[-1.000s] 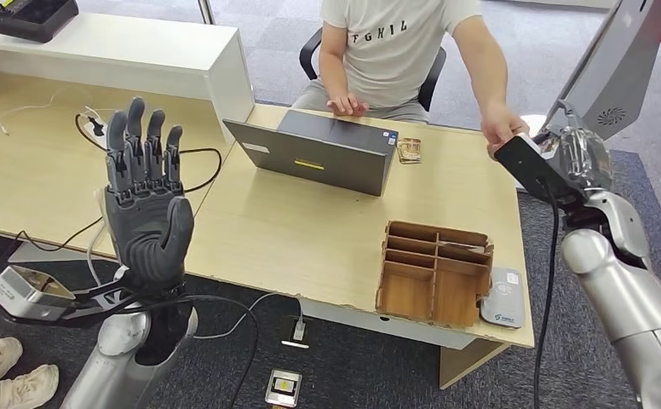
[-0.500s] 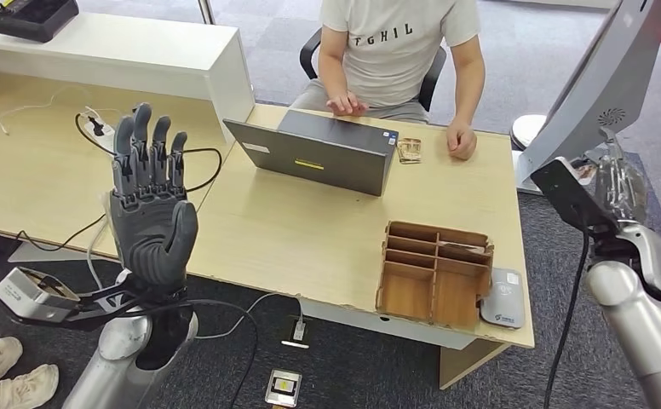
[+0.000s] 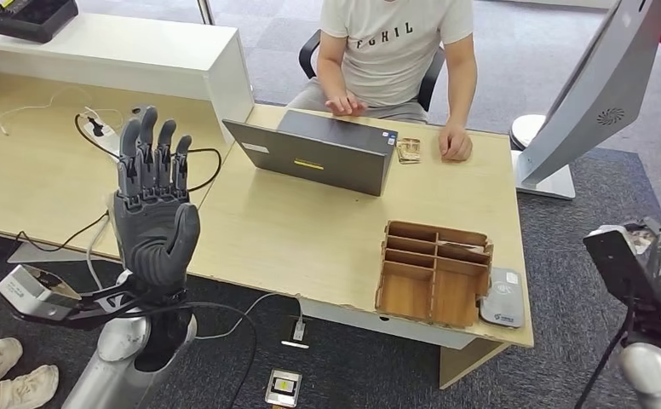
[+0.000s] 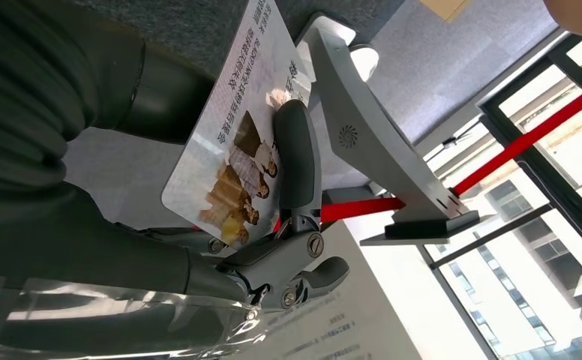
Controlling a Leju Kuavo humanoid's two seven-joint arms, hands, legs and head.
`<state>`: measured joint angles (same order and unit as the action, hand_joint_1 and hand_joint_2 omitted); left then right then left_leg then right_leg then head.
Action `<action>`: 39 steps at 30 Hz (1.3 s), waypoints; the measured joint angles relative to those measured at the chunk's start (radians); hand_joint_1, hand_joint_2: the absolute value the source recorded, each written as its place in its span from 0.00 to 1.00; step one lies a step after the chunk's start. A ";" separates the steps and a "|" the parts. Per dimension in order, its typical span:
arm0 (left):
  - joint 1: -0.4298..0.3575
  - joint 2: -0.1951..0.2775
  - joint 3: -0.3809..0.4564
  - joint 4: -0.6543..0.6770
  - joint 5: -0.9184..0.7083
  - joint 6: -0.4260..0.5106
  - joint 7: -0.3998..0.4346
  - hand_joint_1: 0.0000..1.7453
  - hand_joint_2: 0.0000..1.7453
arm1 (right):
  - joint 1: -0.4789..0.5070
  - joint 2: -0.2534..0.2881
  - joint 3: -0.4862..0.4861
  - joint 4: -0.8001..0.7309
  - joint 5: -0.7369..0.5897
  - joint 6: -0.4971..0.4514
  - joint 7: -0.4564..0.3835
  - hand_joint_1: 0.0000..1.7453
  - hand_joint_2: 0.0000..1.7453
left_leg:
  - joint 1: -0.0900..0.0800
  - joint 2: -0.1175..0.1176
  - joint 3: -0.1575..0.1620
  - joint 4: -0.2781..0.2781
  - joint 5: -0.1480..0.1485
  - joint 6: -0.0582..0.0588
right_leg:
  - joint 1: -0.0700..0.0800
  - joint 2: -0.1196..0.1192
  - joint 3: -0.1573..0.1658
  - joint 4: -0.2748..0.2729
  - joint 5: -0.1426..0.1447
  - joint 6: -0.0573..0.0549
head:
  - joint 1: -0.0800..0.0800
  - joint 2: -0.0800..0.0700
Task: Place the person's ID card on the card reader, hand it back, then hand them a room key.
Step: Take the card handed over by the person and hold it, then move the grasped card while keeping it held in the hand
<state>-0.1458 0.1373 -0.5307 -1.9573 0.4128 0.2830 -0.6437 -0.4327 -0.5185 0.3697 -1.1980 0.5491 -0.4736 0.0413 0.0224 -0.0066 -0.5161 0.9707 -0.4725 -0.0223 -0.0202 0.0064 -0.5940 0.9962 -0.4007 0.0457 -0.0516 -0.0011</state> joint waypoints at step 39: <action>-0.048 0.007 0.010 -0.094 -0.108 0.039 0.055 0.00 1.00 | 0.157 0.172 0.007 0.097 -0.034 0.040 -0.133 1.00 1.00 | 0.000 0.000 0.000 0.000 0.000 0.000 | 0.000 0.000 0.000 0.000 0.000 0.000 | 0.000 0.000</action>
<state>-0.1935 0.1448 -0.5211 -2.0515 0.3052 0.3216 -0.5887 -0.2759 -0.3469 0.3768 -1.1008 0.5149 -0.4340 -0.0921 0.0224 -0.0068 -0.5165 0.9704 -0.4723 -0.0223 -0.0202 0.0063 -0.5939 0.9964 -0.4011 0.0453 -0.0516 -0.0011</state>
